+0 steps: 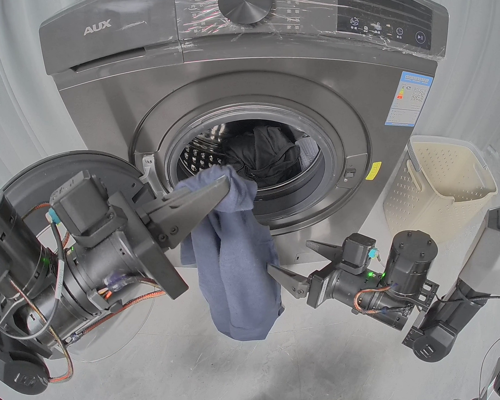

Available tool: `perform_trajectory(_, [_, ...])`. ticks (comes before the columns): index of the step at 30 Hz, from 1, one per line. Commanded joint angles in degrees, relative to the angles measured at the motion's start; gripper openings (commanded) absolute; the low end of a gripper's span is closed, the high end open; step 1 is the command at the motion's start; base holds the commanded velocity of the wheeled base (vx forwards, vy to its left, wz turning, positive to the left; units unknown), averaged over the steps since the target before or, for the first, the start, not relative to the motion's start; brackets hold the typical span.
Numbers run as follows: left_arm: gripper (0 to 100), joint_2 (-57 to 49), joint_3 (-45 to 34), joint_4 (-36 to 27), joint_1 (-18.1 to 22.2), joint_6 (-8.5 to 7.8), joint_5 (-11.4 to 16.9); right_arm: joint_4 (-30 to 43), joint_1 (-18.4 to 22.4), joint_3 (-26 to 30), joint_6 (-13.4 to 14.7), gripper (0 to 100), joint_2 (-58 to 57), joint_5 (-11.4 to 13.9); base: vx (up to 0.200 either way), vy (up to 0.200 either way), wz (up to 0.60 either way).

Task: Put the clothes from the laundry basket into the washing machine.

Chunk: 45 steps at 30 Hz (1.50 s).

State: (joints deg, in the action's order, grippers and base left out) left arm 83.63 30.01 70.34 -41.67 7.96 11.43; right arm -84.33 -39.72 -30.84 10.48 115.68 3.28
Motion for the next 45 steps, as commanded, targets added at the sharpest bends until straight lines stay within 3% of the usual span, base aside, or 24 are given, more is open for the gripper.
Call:
perform_trajectory(1, [0,-0.04,-0.04,-0.03,0.01,-0.05,-0.01,-0.57,0.87,-3.96,-0.2,100,4.82,0.5,0.0,0.0,0.0])
perform_trajectory(5, [0,-0.04,0.05,-0.03,0.01,-0.05,-0.01,-0.66,0.87,-4.4,-0.2,100,5.0,0.76,0.0,0.0,0.0])
perform_trajectory(20, [0,0.4,0.05,-0.03,0.1,-0.05,0.08,-4.17,-1.42,-1.77,0.06,100,6.14,9.2,0.0,0.0,0.0])
perform_trajectory(29, [0,0.4,0.13,-0.03,0.45,0.04,0.08,-4.26,-2.65,-5.11,0.24,100,8.86,9.46,0.0,0.0,0.0])
perform_trajectory(30, [0,0.4,0.13,-0.03,0.45,0.04,0.08,-4.26,-2.73,-5.28,0.33,0,8.86,9.46,0.0,0.0,0.0])
perform_trajectory(40, [0,0.48,0.05,-0.03,2.12,0.04,0.08,-4.26,-3.79,-5.11,0.41,0,7.19,9.2,0.0,0.0,0.0])
perform_trajectory(45, [0,0.13,-0.39,-0.03,4.75,0.48,-0.36,-4.26,-2.47,0.26,-0.38,0,-0.89,8.85,0.0,0.0,0.0])
